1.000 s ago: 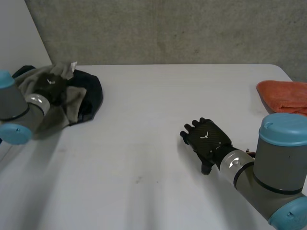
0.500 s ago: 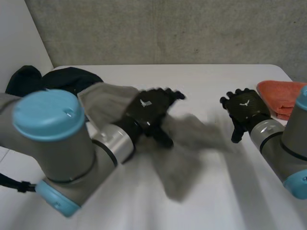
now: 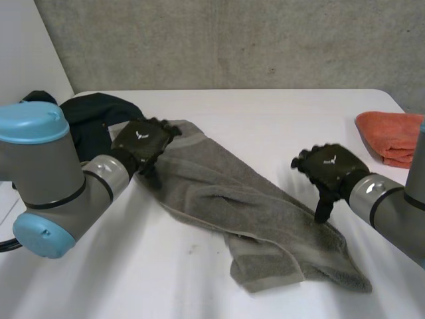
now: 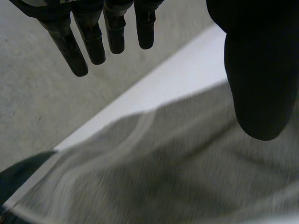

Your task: Fold the laundry.

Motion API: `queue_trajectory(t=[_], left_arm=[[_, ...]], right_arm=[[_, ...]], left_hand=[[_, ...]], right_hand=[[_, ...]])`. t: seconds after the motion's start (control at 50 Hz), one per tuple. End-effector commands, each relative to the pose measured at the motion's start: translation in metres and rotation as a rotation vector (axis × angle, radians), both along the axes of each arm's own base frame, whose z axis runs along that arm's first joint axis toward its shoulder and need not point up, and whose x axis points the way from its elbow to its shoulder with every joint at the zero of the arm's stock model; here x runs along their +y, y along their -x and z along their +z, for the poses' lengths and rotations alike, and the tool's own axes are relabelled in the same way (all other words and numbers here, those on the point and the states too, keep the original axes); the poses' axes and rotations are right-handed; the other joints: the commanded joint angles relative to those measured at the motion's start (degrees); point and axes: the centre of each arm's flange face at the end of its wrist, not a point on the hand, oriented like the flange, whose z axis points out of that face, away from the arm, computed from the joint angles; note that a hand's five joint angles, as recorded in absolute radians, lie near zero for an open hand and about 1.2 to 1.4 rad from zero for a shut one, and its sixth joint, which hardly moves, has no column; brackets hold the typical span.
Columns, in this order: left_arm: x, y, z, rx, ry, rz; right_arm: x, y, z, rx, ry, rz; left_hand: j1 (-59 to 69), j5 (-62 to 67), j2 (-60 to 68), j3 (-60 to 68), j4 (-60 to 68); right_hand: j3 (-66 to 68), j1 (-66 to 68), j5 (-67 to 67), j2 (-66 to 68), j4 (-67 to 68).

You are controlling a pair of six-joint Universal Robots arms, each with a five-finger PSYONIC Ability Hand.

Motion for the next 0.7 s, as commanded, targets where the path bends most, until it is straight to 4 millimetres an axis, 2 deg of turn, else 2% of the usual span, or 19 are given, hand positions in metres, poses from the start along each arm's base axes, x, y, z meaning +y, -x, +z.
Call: queue_trajectory(t=[0.02,0.06,0.16,0.28,0.44,0.56,0.66,0.7], left_arm=[[-0.029,-0.028,-0.025,-0.161,0.029,0.044],[-0.044,-0.041,-0.029,-0.18,0.032,0.081],[-0.066,-0.051,-0.04,-0.169,0.023,0.081],[-0.086,-0.065,-0.043,-0.14,0.02,0.079],[-0.083,-0.065,-0.046,-0.142,0.008,0.077],[-0.08,-0.064,-0.046,-0.142,0.004,0.072],[-0.078,-0.065,-0.044,-0.142,0.005,0.072],[-0.077,-0.065,-0.044,-0.142,0.004,0.072]], right_arm=[[0.026,-0.005,-0.002,-0.119,-0.191,-0.042],[0.032,-0.008,-0.006,-0.176,-0.245,-0.067],[0.041,-0.008,-0.017,-0.221,-0.316,-0.1],[0.048,-0.017,-0.028,-0.257,-0.317,-0.055],[0.051,-0.033,-0.046,-0.301,-0.387,-0.049],[0.057,-0.044,-0.054,-0.284,-0.402,-0.019],[0.054,-0.046,-0.06,-0.27,-0.398,-0.034],[0.052,-0.048,-0.062,-0.266,-0.383,-0.043]], left_hand=[[-0.4,-0.34,-0.7,-0.97,-0.6],[-0.23,-0.18,-0.54,-0.81,-0.43],[0.1,0.16,-0.2,-0.47,-0.1],[0.44,0.5,0.14,-0.13,0.24],[0.27,0.33,-0.03,-0.3,0.07],[-0.06,0.0,-0.36,-0.63,-0.26],[-0.23,-0.17,-0.53,-0.8,-0.43],[-0.4,-0.34,-0.7,-0.97,-0.6]], right_hand=[[-2.35,-1.86,-3.81,-2.67,-3.44],[-2.35,-1.86,-3.81,-2.67,-3.44],[-1.94,-1.45,-3.41,-2.26,-3.04],[9.14,9.64,7.68,8.82,8.05],[19.08,19.58,17.62,18.76,17.99],[22.63,23.12,21.16,22.31,21.53],[23.47,23.96,22.01,23.15,22.37],[32.66,33.16,31.2,32.34,31.57]])
